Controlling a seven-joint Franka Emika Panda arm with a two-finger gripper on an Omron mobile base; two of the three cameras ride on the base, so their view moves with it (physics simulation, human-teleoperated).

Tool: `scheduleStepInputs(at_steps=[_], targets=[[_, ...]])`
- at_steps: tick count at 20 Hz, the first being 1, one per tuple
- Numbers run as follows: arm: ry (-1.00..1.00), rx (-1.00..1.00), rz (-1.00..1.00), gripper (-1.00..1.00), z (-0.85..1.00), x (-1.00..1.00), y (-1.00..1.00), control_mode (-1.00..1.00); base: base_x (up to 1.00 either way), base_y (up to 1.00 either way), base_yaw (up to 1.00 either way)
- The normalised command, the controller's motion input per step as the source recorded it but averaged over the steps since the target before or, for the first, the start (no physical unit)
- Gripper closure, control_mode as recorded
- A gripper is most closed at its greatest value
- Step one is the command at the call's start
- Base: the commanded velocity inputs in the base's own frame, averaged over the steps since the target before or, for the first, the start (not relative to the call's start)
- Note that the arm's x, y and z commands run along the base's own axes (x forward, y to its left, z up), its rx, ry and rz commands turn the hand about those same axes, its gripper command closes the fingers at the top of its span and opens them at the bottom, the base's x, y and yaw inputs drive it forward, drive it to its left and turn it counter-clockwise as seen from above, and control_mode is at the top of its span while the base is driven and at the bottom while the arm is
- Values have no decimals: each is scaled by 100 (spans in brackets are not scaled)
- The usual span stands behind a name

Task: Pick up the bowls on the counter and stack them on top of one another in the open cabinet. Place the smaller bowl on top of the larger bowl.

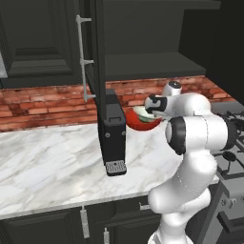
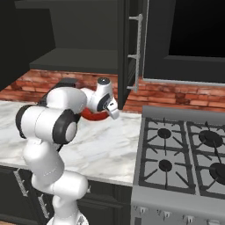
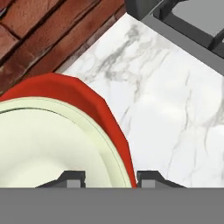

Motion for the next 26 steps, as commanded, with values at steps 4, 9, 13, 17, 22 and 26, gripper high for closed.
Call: scheduleStepInputs(at_steps=[4,9,13,17,22,26], targets=[[1,-9,11,100,48,-100,0,-100,0,0,0],[3,-6,11,100,69,-95,0,-100,0,0,0],[4,-4,10,100,76,-88,0,-100,0,0,0],[5,-4,9,100,76,-84,0,-100,0,0,0],[3,-2,7,100,77,-78,7,-100,0,0,0],[0,0,4,100,86,-73,7,-100,0,0,0]])
